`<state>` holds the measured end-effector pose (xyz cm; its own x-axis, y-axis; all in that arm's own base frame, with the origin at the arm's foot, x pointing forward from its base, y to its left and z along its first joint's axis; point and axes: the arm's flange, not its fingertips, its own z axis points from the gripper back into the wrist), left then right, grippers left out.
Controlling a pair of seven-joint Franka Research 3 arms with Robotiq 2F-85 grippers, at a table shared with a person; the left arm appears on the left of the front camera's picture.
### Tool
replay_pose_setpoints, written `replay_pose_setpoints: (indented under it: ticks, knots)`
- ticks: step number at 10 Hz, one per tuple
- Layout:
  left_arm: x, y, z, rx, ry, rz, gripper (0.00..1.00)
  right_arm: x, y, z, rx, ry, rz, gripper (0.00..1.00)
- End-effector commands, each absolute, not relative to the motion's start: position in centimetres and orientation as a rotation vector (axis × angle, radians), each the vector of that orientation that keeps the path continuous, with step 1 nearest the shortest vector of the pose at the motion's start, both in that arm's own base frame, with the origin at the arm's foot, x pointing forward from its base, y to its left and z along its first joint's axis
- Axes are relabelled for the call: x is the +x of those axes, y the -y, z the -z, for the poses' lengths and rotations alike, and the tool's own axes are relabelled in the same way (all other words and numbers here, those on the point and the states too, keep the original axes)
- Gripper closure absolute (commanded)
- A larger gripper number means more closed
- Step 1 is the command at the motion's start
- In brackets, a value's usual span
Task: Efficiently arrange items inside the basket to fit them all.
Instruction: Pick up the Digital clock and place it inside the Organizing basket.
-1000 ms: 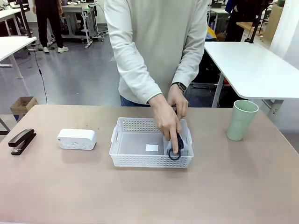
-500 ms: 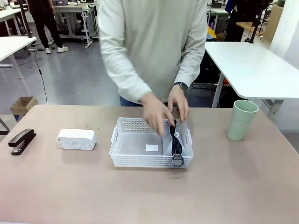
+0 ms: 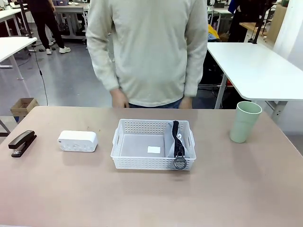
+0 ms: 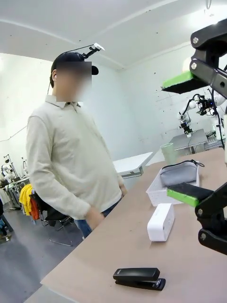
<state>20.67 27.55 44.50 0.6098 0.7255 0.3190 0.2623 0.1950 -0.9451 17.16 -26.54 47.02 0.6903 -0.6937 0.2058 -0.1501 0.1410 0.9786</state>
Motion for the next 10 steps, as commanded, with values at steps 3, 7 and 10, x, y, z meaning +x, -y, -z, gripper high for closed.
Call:
replay_pose_setpoints:
  ticks: [3,7,10]
  knots:
    - [22.5,-27.2,-45.6,-1.395,0.847,-0.258,0.0,17.5,26.7,-47.2,1.406,0.797,0.432,0.0]
    - [29.8,-18.1,-51.3,-1.205,0.79,0.431,0.0,17.5,26.7,-47.2,1.406,0.797,0.432,0.0]
    - [31.8,-10.0,-50.4,-1.058,0.68,0.9,0.0,17.5,26.7,-47.2,1.406,0.797,0.432,0.0]
